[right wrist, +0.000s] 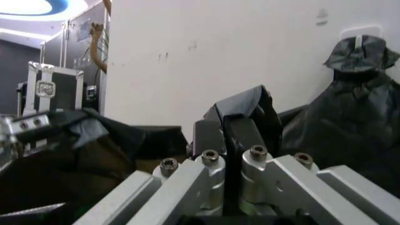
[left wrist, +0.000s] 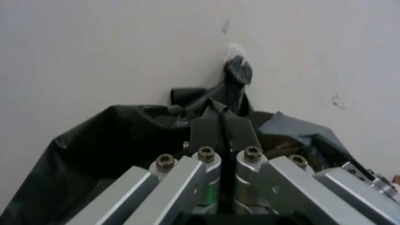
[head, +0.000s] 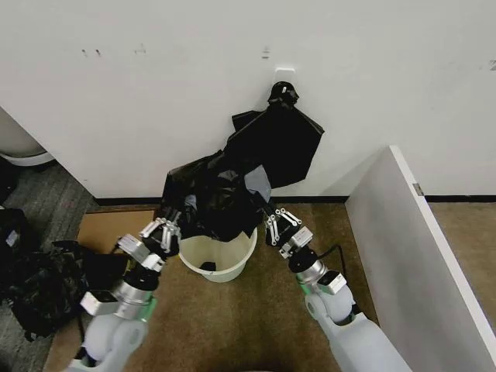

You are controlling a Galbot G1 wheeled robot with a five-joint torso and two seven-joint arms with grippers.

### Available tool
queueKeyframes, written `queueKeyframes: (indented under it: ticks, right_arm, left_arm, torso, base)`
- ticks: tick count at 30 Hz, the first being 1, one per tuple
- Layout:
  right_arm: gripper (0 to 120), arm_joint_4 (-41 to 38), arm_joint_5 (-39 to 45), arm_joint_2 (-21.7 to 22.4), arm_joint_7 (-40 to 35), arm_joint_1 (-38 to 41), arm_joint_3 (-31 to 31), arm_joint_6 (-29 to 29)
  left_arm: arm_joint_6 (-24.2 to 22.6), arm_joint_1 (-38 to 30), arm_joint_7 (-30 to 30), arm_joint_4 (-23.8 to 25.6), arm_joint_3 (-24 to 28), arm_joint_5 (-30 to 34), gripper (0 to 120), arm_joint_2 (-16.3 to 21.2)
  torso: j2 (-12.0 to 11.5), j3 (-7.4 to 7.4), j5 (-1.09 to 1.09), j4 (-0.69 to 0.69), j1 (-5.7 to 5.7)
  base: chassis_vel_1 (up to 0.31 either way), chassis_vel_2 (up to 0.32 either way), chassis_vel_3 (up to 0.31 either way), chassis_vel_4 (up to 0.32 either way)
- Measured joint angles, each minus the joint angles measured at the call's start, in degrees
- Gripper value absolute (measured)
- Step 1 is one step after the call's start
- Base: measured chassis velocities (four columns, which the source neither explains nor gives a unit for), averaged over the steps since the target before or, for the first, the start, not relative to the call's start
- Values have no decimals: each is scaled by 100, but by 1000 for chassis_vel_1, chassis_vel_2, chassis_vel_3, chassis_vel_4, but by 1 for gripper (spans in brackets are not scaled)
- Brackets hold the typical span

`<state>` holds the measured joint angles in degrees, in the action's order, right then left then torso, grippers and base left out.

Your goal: Place the garbage bag over the trash bin.

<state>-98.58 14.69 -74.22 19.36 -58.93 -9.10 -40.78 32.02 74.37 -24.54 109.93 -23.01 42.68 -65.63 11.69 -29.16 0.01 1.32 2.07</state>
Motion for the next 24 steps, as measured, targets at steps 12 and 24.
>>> queueKeyframes:
  ticks: [12,24]
  right_arm:
    - [0,539,-418,70,59,-325,204,-218]
    - [0,659,-545,48,-371,-397,390,-1]
  left_arm:
    - [195,229,-32,-566,281,-75,0,-24]
    - [295,531,470,-674,250,-584,0,55]
  torso:
    - [0,0,0,0,0]
    - [0,1,-1,0,0]
  base:
    - [0,0,0,0]
    - [0,0,0,0]
